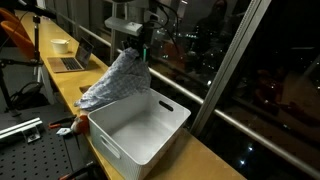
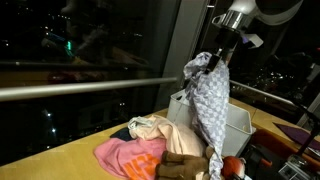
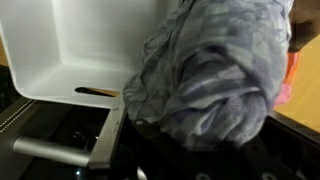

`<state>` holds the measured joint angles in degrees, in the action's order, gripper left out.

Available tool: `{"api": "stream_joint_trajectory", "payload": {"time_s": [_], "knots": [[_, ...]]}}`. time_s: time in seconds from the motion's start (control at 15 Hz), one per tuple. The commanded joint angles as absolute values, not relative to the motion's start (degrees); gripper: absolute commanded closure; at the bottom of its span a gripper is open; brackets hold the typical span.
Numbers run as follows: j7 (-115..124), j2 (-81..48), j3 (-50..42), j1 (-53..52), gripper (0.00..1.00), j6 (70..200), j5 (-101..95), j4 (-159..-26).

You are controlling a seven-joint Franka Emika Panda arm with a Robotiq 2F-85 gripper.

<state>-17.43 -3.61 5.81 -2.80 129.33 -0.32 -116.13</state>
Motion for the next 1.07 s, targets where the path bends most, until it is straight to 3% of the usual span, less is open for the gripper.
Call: {"api": "stream_joint_trajectory", "payload": {"time_s": [0.0, 0.47, 1.0], "knots": [[-18.45, 2.06, 4.28, -2.24, 1.0, 124.26, -0.1, -112.71], [-16.97, 10.47, -1.33, 1.11, 1.0, 114.14, -3.5, -102.62], [-17.07, 4.75, -2.65, 1.36, 1.0, 116.0, -3.6, -99.09]]}}
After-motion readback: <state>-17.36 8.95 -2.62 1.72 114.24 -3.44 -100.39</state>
